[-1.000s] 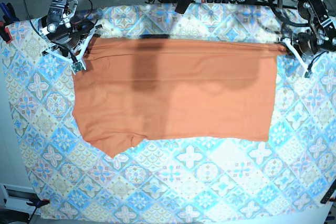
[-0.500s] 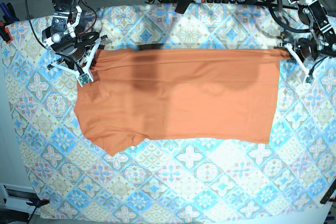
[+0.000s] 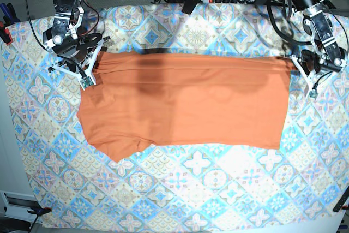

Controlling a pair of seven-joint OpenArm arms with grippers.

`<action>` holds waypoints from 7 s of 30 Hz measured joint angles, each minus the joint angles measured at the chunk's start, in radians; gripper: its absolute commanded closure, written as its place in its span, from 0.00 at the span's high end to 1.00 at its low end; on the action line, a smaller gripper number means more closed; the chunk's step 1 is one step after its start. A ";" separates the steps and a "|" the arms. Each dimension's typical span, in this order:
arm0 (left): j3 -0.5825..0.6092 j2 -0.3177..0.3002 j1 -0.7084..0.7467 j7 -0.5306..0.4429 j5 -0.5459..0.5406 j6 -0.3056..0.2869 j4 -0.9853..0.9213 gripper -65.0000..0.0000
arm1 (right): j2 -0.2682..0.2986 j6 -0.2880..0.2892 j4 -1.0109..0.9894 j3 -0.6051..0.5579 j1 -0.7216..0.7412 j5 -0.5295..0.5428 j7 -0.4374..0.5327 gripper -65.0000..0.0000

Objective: Fold the T-shirt properly

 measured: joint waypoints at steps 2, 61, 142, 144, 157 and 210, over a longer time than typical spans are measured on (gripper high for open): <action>0.000 0.006 0.000 -0.003 0.016 0.000 0.000 0.00 | 0.000 0.000 0.000 -0.007 0.000 0.000 0.002 0.00; -0.004 0.017 -0.029 -0.044 0.027 0.000 0.000 0.42 | -0.026 -0.004 -0.034 0.043 0.198 -0.166 -0.010 0.50; 0.115 -0.069 -0.006 -0.122 -0.244 0.008 -0.224 0.64 | -0.078 0.067 -0.367 0.293 0.342 -0.093 -0.085 0.68; 0.115 -0.069 -0.006 -0.144 -0.240 0.008 -0.224 0.64 | -0.074 0.064 -0.438 0.314 0.352 -0.094 -0.098 0.68; 0.144 -0.078 -0.032 -0.163 -0.245 0.007 -0.298 0.62 | -0.053 0.063 -0.524 0.319 0.383 -0.074 -0.082 0.67; 0.320 -0.097 0.247 -0.360 -0.322 0.007 -0.129 0.08 | -0.008 0.071 -0.350 0.348 0.151 -0.142 -0.178 0.01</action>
